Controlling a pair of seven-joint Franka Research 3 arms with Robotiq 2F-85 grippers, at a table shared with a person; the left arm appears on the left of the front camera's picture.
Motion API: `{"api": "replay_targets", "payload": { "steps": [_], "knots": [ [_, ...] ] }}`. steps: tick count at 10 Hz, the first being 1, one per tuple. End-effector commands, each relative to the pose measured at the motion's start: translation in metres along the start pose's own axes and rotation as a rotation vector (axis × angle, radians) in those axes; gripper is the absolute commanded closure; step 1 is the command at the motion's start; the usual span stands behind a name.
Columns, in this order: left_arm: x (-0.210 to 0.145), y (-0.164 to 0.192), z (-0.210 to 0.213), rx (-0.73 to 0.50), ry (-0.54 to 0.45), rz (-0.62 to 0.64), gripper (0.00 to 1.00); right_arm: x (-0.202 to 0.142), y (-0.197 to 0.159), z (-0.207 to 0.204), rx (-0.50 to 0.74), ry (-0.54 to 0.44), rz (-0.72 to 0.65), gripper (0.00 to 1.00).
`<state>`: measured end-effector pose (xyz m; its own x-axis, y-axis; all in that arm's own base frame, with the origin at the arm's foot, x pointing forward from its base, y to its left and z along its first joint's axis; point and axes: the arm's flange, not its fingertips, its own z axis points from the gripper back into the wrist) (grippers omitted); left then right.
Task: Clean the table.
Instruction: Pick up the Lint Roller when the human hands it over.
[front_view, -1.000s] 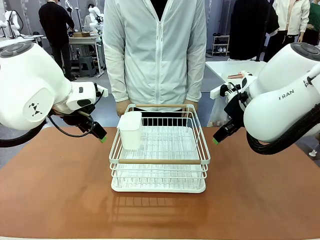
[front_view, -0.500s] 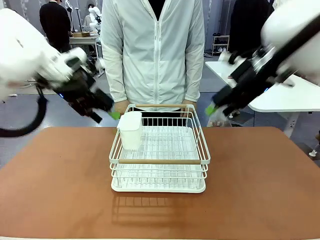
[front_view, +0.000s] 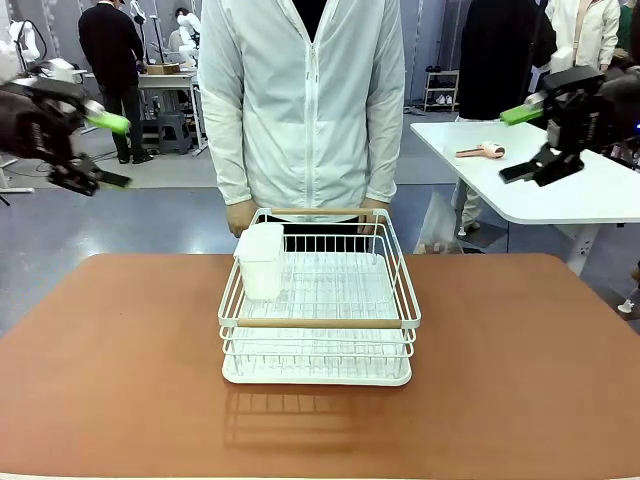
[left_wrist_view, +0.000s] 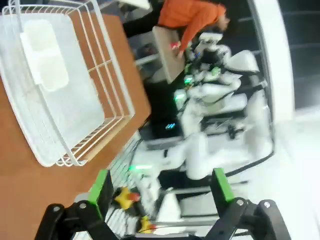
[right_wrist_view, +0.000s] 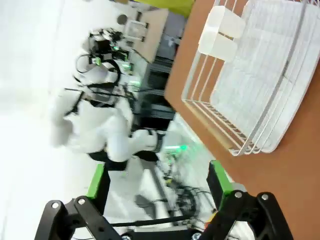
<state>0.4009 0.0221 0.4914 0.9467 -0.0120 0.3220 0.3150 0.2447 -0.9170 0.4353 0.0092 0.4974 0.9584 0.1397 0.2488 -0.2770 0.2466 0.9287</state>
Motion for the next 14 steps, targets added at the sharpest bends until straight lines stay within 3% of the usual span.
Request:
{"api": "replay_targets", "payload": {
  "steps": [1, 3, 6, 7, 8, 9, 12, 14],
  "knots": [
    [-0.001, 0.004, 0.048, 0.032, -0.127, 0.080, 0.00, 0.010, -0.010, 0.034, -0.039, -0.054, -0.146, 0.00],
    [-0.013, 0.001, 0.116, 0.070, -0.126, 0.181, 0.00, 0.004, -0.024, 0.092, -0.054, -0.092, -0.187, 0.00],
    [-0.039, 0.013, 0.194, 0.048, -0.134, 0.167, 0.00, -0.003, -0.050, 0.156, -0.031, -0.136, -0.245, 0.00],
    [-0.050, 0.022, 0.222, 0.049, -0.229, 0.171, 0.00, -0.006, -0.058, 0.170, -0.048, -0.144, -0.258, 0.00],
    [-0.062, 0.026, 0.244, 0.036, -0.259, 0.155, 0.00, -0.010, -0.067, 0.180, -0.080, -0.136, -0.276, 0.00],
    [-0.074, 0.030, 0.258, 0.040, -0.219, 0.177, 0.00, -0.016, -0.075, 0.195, -0.079, -0.174, -0.294, 0.00],
    [-0.095, 0.047, 0.288, 0.009, -0.267, 0.201, 0.00, -0.042, -0.088, 0.235, -0.047, -0.259, -0.311, 0.00],
    [-0.093, 0.056, 0.284, 0.020, -0.273, 0.232, 0.00, -0.050, -0.093, 0.240, -0.055, -0.272, -0.324, 0.00]
  ]
}}
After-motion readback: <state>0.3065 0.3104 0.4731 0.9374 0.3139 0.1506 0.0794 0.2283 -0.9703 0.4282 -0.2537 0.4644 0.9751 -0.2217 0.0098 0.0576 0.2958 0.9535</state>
